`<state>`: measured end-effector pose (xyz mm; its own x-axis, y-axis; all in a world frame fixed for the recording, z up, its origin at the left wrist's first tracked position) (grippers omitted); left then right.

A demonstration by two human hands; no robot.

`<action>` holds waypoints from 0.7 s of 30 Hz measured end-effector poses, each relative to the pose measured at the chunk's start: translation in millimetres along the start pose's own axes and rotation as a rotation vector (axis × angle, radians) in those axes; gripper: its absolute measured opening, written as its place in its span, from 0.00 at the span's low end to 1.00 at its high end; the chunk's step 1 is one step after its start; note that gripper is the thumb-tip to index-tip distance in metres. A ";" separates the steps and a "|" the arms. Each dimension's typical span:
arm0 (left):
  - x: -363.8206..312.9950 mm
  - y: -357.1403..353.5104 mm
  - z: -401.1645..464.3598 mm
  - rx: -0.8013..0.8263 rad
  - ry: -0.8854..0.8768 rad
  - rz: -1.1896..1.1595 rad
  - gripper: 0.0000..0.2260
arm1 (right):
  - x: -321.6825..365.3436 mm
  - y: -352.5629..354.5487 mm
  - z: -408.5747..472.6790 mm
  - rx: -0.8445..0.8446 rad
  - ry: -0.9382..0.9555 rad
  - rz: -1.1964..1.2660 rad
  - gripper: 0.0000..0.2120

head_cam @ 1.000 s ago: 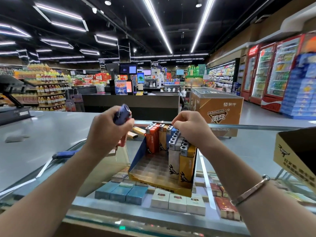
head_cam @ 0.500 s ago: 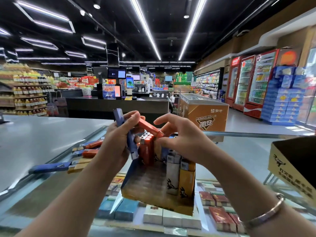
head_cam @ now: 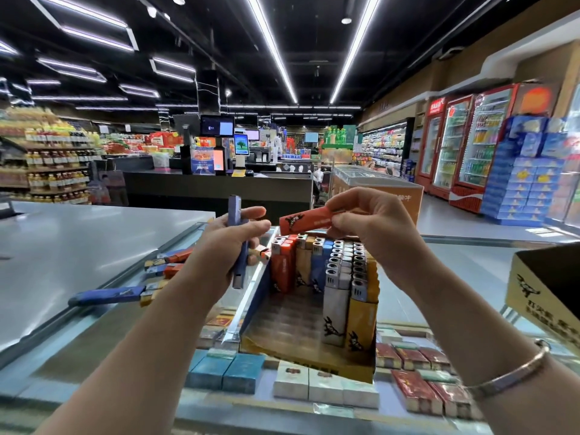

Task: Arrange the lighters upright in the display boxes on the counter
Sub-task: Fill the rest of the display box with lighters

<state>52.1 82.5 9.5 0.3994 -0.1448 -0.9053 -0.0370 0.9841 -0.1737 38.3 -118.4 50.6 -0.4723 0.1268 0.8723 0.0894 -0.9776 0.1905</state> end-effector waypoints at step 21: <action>16.1 4.9 -2.7 0.483 0.246 0.475 0.05 | 14.8 -53.8 0.3 0.244 0.307 -0.872 0.07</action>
<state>55.9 84.7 -6.9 0.2213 0.3476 -0.9112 0.2765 0.8736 0.4004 26.8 -63.9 53.4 -0.6656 0.7103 0.2289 -0.2388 -0.4934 0.8364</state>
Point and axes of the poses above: each hand's wrist, its own z-axis towards the middle knuckle, its own y-axis out of the back of the hand, x = y × z, the point moved 3 cm from there along z, towards the middle knuckle, and after that the axes turned 8 degrees about -y, right-handed, at the moved point
